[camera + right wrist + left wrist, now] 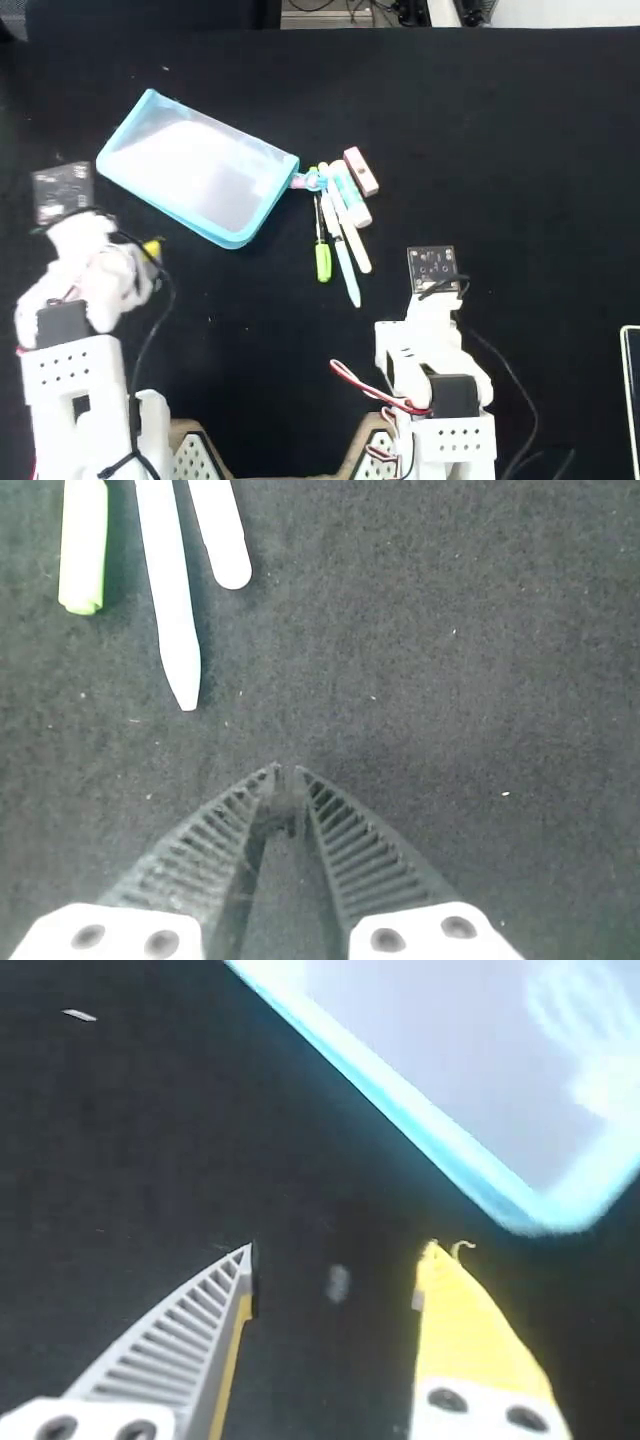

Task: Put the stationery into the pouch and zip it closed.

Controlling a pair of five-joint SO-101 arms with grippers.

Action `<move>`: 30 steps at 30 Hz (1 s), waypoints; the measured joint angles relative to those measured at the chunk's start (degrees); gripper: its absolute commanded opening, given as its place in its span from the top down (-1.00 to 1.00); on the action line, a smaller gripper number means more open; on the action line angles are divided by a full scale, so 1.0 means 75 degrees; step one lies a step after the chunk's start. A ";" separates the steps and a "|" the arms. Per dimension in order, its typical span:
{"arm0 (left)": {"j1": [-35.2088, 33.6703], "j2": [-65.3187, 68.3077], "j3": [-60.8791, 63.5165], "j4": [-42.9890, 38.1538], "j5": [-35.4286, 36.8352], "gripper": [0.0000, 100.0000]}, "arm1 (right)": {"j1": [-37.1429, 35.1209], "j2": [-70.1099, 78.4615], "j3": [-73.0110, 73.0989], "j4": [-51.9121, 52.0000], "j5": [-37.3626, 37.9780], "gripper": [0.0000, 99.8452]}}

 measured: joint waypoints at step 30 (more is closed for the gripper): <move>0.1735 0.6505 -0.4958 0.0961 0.0035 0.46 | 0.0000 0.0000 0.0000 0.0000 0.0000 0.98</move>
